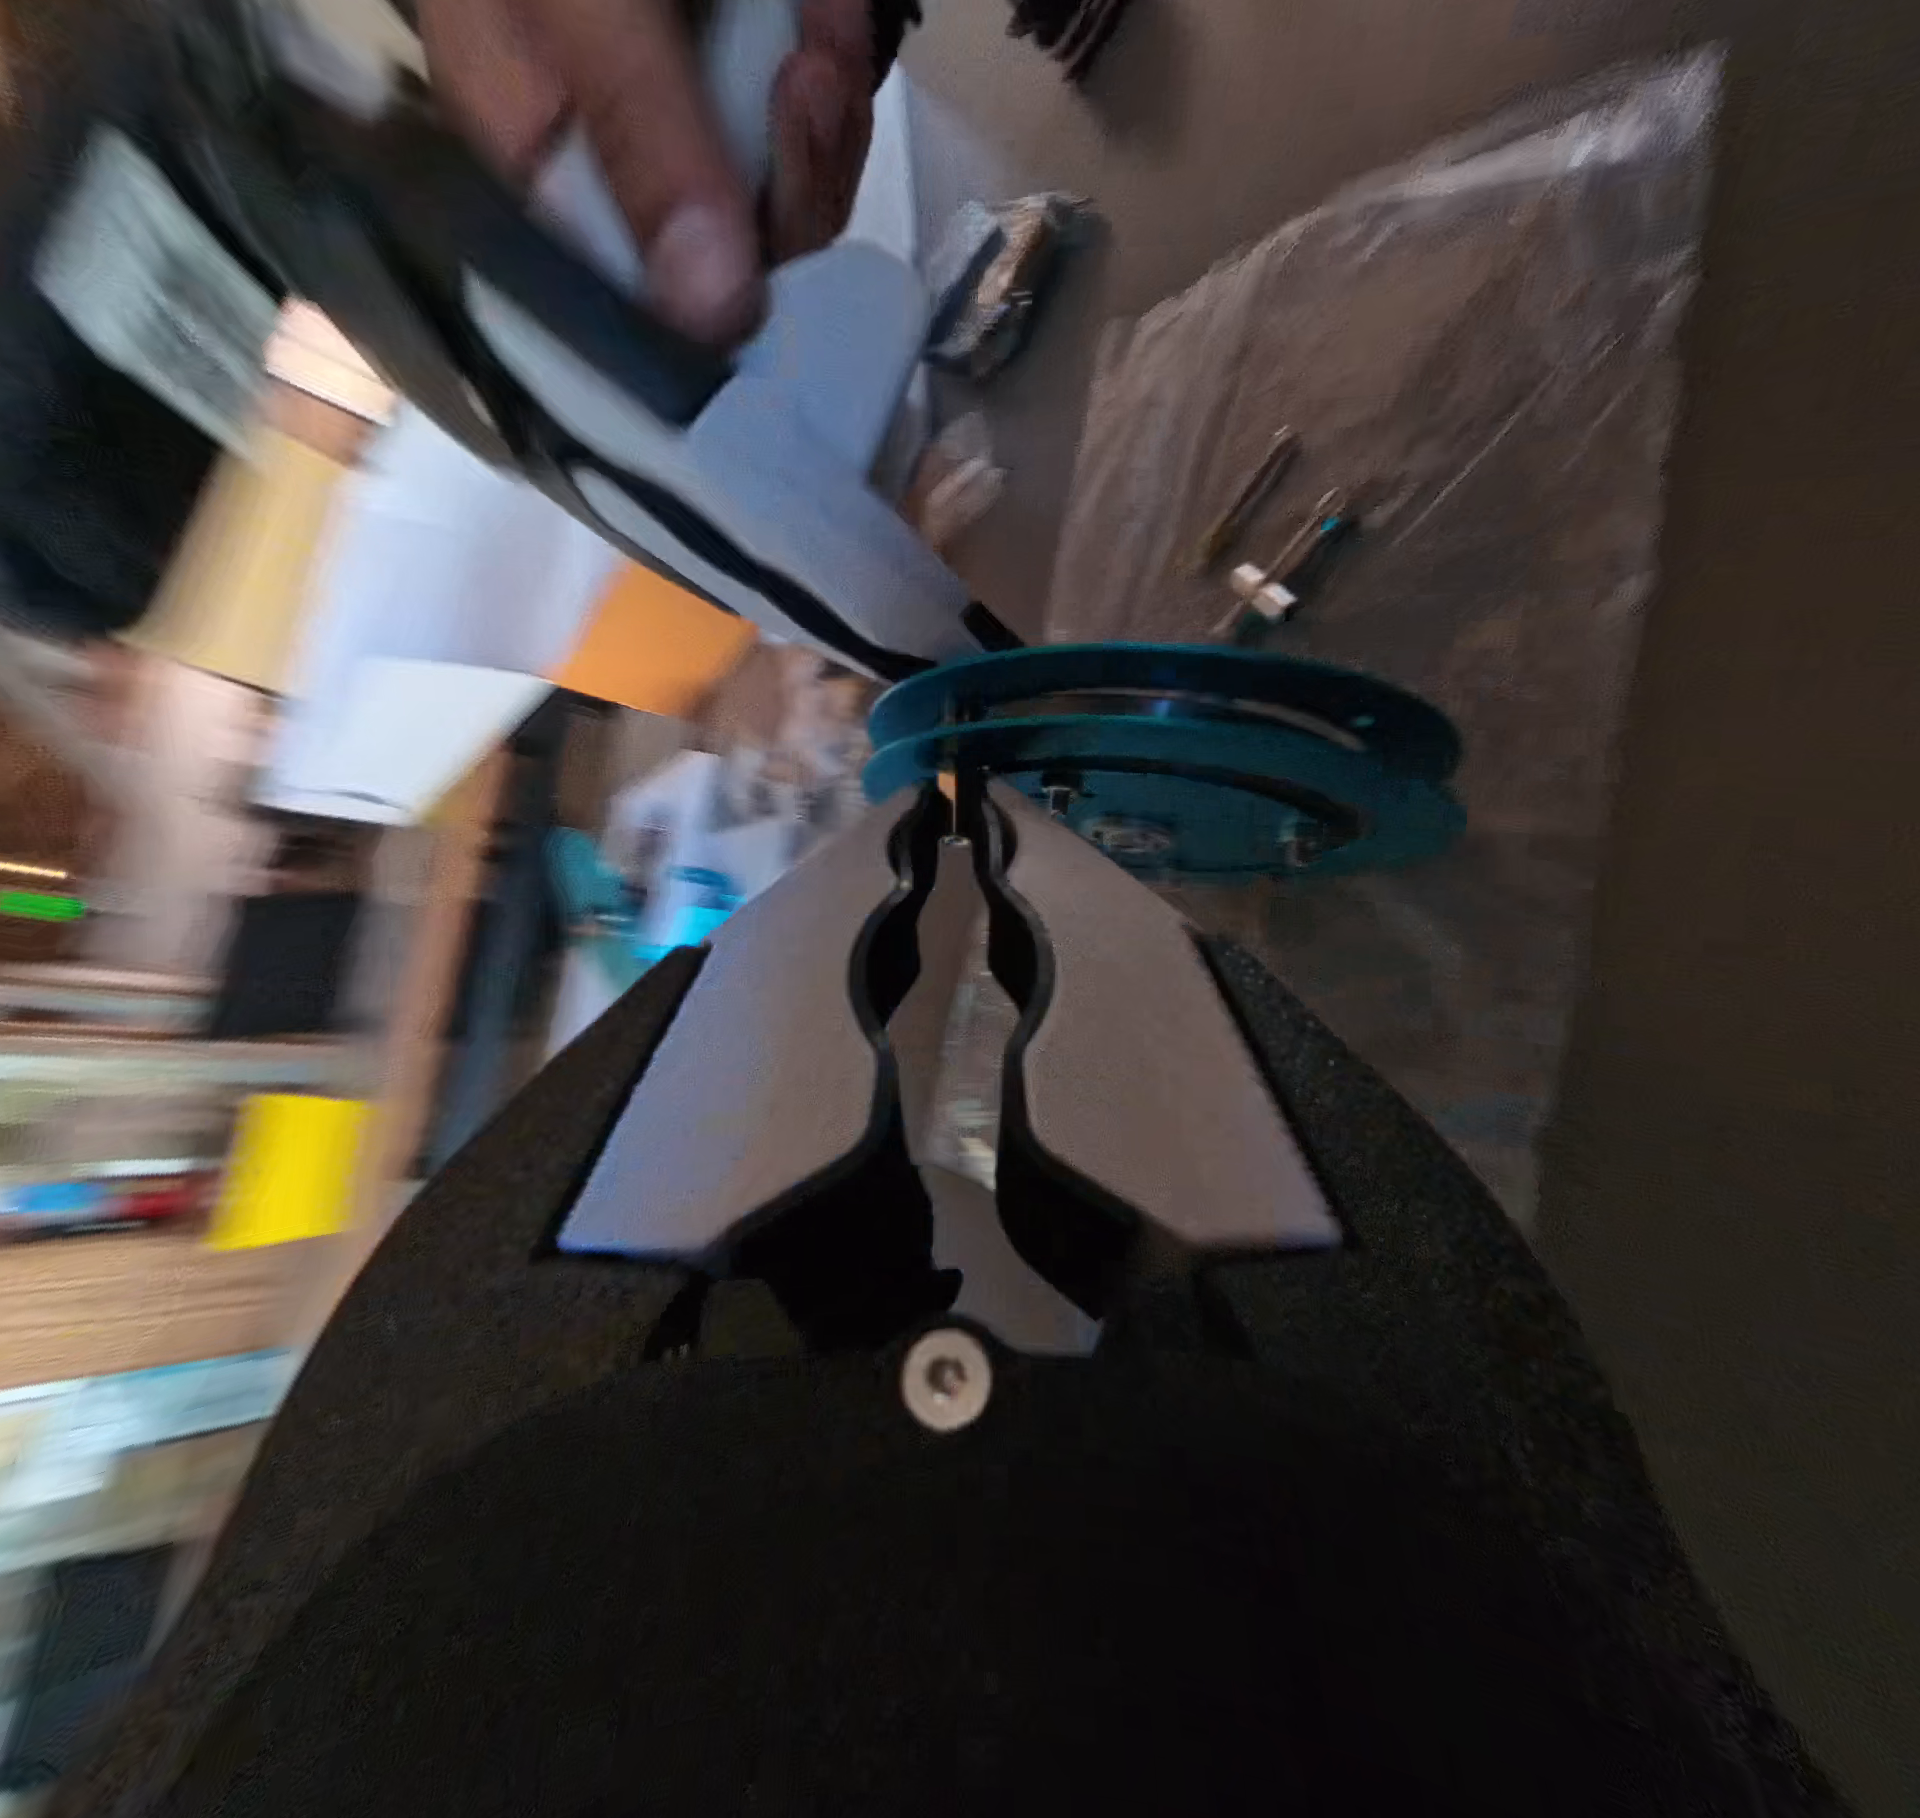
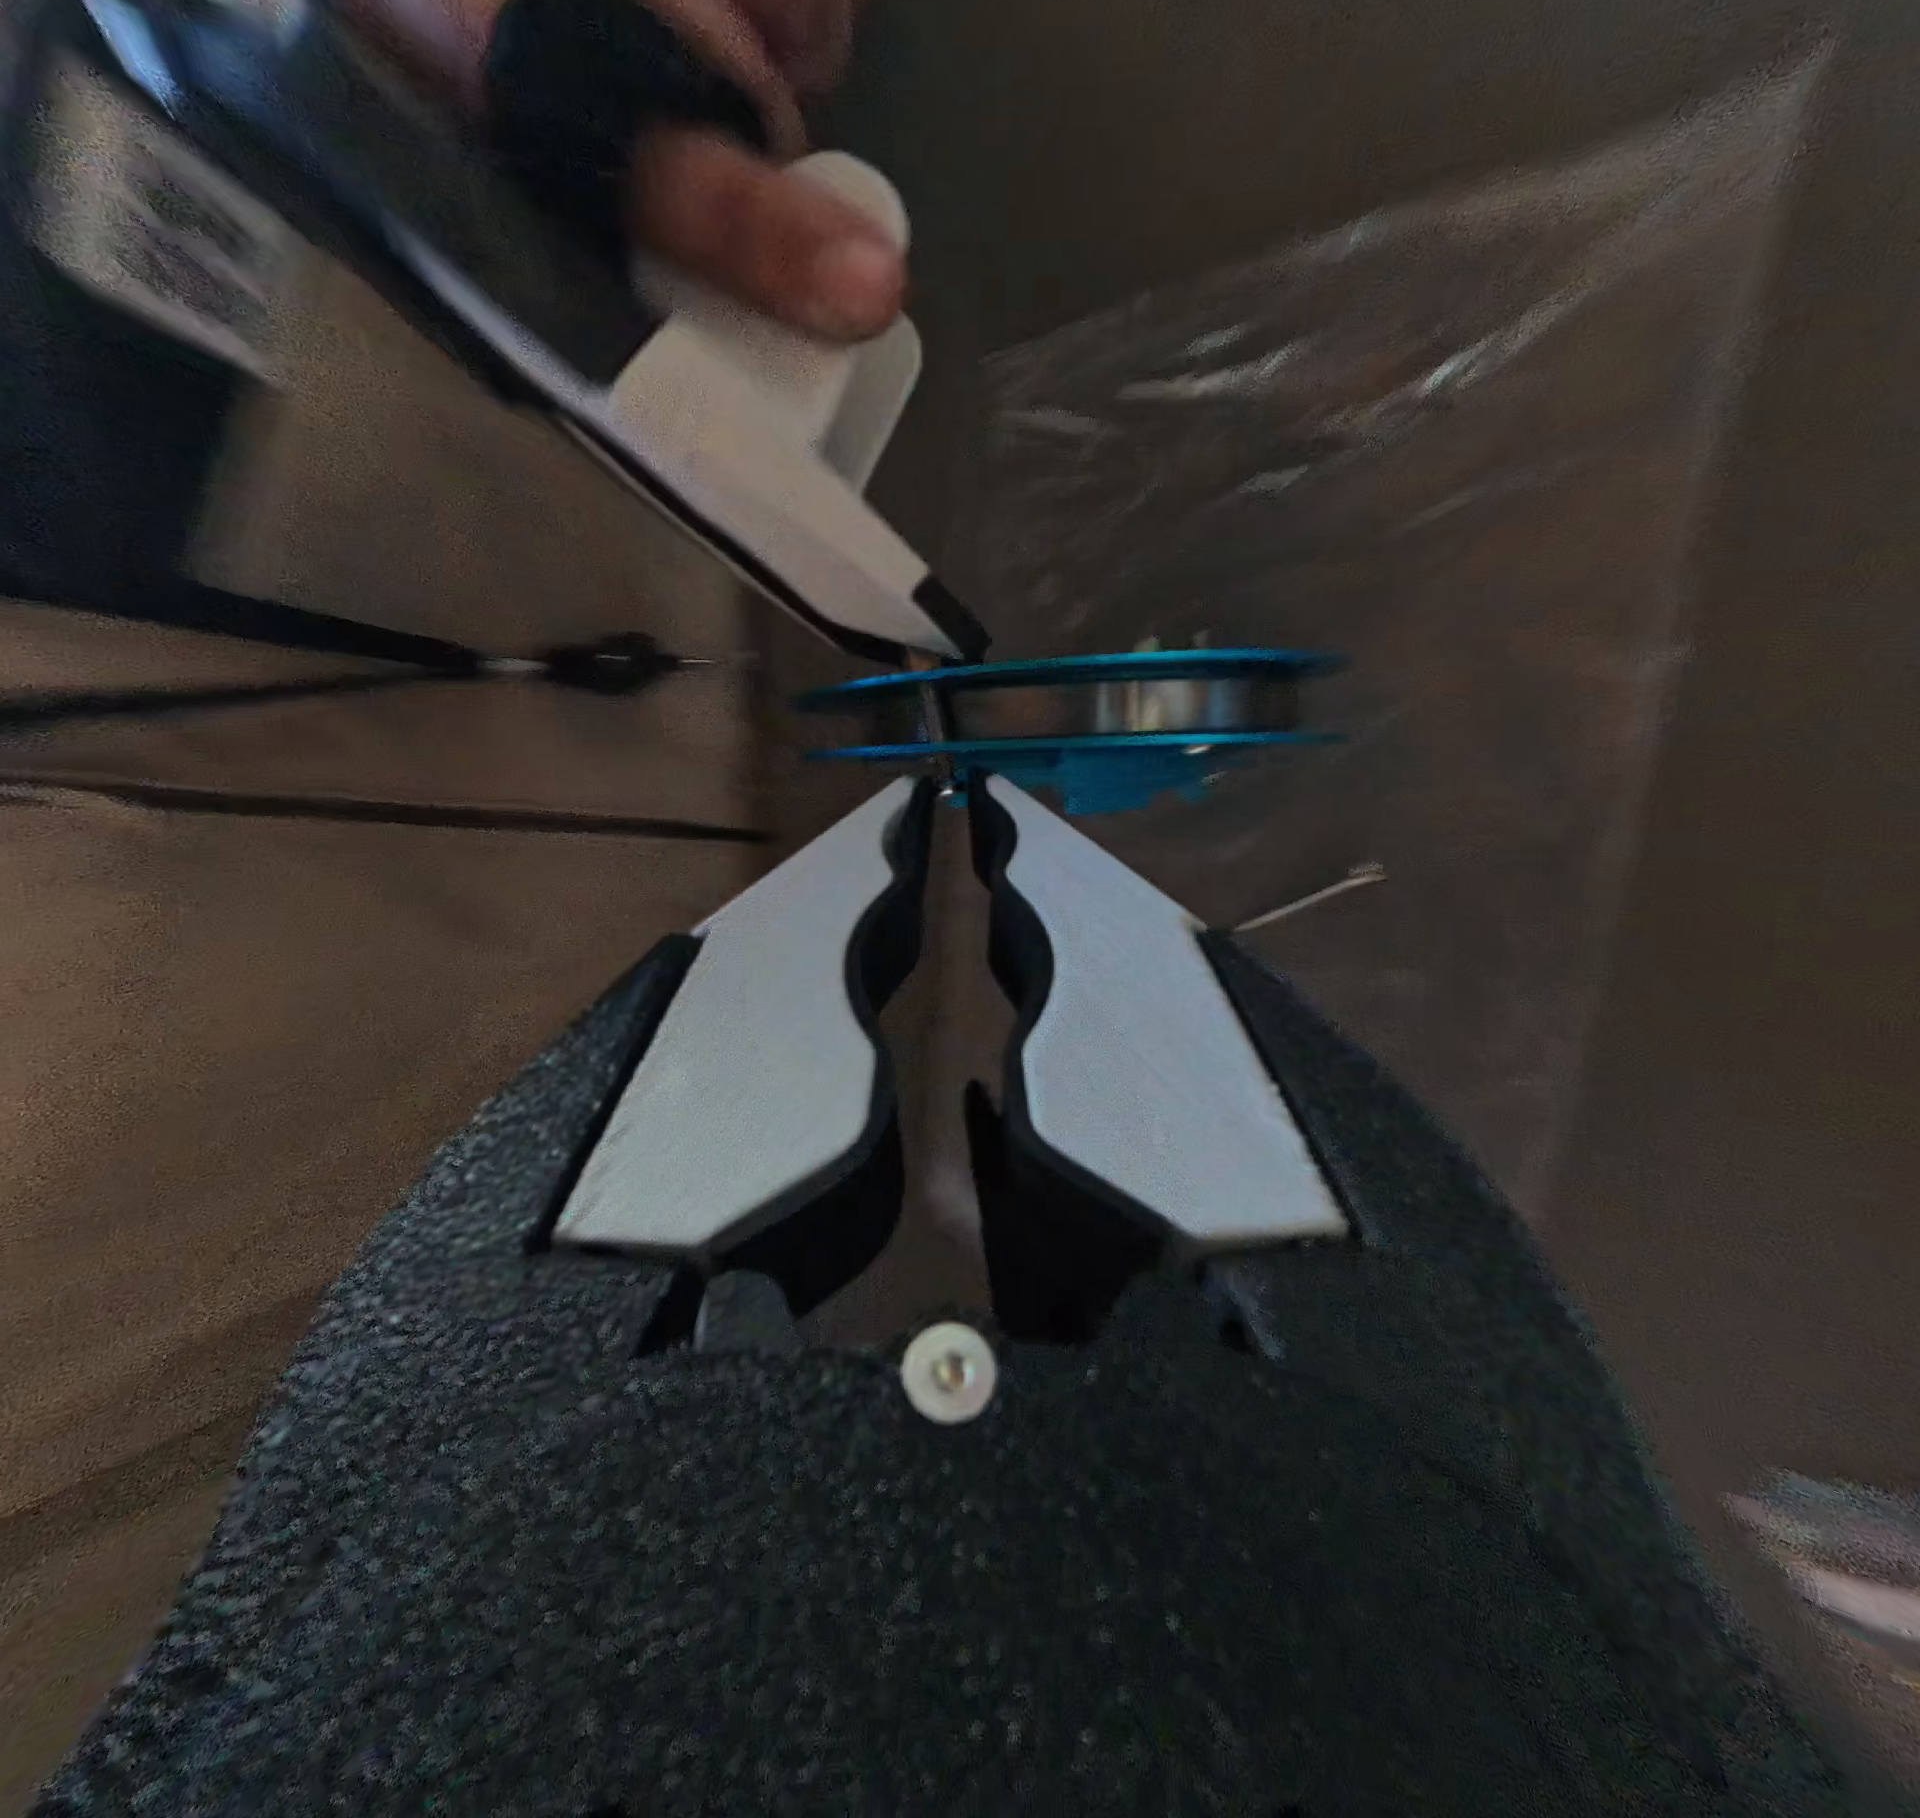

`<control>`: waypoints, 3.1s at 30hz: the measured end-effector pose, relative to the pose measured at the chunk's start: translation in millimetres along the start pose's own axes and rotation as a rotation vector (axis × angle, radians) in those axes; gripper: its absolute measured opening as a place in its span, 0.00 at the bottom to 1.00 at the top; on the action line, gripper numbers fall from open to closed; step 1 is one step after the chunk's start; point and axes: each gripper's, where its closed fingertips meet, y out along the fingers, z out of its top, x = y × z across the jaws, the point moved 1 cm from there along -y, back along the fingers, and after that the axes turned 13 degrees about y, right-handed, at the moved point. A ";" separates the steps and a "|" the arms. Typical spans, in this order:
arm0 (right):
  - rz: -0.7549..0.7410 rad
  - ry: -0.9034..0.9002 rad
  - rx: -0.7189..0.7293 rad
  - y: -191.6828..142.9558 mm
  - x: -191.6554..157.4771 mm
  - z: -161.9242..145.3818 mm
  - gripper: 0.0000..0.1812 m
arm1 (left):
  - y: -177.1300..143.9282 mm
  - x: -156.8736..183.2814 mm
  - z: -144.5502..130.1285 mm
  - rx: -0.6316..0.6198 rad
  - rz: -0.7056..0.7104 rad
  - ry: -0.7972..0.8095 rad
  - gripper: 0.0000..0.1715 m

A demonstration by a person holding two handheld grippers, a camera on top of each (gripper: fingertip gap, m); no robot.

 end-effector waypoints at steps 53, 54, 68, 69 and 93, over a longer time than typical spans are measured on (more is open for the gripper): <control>-0.231 -0.248 0.076 6.5 -6.9 -11.8 0.05 | -6.0 9.2 14.4 0.020 -0.211 -0.169 0.02; -0.380 -0.375 0.102 5.5 -4.1 -12.1 0.07 | -5.9 10.1 12.8 0.040 -0.316 -0.291 0.02; -1.442 -1.041 0.255 5.4 1.2 -7.1 0.12 | -9.9 11.7 22.6 0.224 -1.203 -1.278 0.02; -1.451 -1.051 0.257 5.9 0.7 -7.8 0.11 | -9.6 11.2 22.0 0.235 -1.202 -1.277 0.02; 0.064 0.190 -0.039 6.2 -14.8 -31.5 0.01 | 4.2 8.5 26.1 -0.062 0.168 0.487 0.01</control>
